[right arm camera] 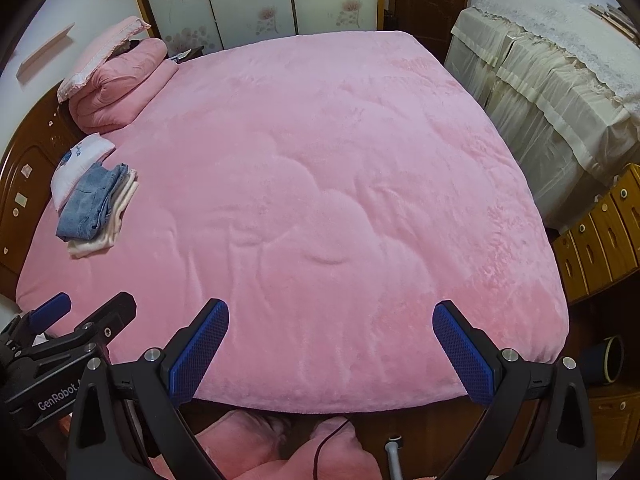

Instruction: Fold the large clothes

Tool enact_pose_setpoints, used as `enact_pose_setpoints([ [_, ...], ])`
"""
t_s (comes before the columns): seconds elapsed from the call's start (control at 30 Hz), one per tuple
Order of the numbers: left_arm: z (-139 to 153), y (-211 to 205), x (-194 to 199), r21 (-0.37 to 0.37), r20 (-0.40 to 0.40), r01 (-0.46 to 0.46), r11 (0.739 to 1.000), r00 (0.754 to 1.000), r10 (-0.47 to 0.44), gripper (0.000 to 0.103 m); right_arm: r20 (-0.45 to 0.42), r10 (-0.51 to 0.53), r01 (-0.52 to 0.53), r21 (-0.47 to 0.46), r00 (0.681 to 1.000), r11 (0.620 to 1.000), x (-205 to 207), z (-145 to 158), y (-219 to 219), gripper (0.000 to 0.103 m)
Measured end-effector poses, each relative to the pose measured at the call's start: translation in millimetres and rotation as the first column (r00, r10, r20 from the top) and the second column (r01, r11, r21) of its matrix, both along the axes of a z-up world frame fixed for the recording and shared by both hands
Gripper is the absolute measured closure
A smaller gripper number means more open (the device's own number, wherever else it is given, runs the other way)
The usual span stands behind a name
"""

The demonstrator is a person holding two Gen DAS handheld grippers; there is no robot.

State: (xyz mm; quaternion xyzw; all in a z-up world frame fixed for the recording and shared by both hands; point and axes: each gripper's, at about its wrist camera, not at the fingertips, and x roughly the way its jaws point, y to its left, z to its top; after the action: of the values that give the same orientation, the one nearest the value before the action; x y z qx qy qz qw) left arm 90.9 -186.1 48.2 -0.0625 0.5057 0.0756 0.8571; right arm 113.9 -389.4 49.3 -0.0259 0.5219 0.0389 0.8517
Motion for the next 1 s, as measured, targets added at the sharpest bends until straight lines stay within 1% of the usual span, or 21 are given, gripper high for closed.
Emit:
enact_pose_setpoints([
  [0.17, 0.5, -1.8, -0.1, 0.003, 0.003, 0.000, 1.000, 1.000, 0.000, 0.001, -0.013, 0.001, -0.001, -0.005, 1.000, 1.000, 1.8, -4.5, -3.7, 0.000],
  [0.37, 4.9, -8.1, -0.2, 0.023, 0.021, -0.004, 1.000, 1.000, 0.004, 0.001, -0.017, -0.002, 0.002, -0.010, 1.000, 1.000, 3.7, -6.3, -5.5, 0.000],
  [1.0, 5.8, -14.7, 2.0, 0.036, 0.011, -0.012, 0.999, 1.000, 0.011, 0.001, -0.035, -0.024, 0.024, -0.002, 0.999, 1.000, 4.3, -10.8, -12.7, 0.000],
])
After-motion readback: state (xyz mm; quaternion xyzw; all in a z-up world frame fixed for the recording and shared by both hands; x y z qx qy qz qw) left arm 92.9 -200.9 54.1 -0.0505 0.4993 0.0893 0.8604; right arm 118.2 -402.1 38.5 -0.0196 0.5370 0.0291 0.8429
